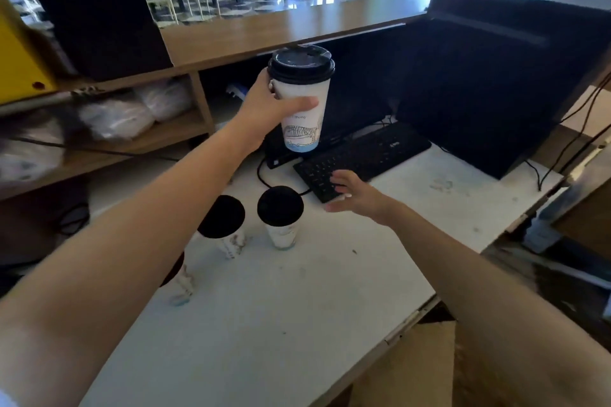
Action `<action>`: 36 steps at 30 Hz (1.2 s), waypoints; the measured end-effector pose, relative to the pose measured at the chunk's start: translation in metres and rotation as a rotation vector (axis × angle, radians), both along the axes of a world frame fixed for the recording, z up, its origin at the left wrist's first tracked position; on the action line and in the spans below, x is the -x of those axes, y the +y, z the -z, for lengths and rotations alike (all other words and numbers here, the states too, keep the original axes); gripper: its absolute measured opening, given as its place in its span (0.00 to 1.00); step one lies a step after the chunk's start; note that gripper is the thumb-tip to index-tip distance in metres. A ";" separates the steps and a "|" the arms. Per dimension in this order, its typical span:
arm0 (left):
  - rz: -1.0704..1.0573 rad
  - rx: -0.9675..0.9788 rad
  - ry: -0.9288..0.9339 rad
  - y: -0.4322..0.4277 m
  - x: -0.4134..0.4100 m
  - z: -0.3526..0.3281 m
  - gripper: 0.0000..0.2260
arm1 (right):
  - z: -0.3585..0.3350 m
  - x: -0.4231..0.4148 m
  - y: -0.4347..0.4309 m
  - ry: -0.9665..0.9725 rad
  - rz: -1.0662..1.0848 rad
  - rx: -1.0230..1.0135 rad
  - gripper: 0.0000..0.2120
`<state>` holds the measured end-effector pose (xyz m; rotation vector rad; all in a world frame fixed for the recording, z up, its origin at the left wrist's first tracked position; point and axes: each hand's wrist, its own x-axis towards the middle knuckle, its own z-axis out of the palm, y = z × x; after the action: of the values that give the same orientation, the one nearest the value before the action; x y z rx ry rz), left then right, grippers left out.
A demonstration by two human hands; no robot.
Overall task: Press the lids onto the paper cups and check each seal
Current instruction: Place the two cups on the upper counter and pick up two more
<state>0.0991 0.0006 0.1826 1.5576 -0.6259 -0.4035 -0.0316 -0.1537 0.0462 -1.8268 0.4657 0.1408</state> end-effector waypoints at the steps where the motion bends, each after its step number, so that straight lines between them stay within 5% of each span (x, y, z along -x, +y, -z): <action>1: -0.010 -0.014 -0.015 0.007 -0.004 0.003 0.39 | 0.012 0.000 0.007 0.031 -0.031 0.005 0.43; 7: -0.095 -0.102 -0.069 0.051 -0.014 0.029 0.33 | 0.065 -0.016 0.057 0.003 -0.045 0.008 0.48; 17: -0.149 -0.117 -0.054 0.128 -0.039 0.028 0.32 | 0.069 -0.041 0.107 -0.215 0.194 -0.167 0.38; 27: -0.157 -0.026 -0.009 0.127 -0.047 -0.022 0.25 | -0.074 -0.077 0.072 -0.402 0.221 -0.175 0.33; 36: -0.254 0.067 -0.002 0.091 -0.085 -0.059 0.32 | -0.182 -0.148 0.032 -0.570 0.131 -0.091 0.33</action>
<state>0.1839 0.0912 0.2419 1.5504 -0.4316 -0.1877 0.1161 -0.1219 0.2286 -1.6484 0.1682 -0.4335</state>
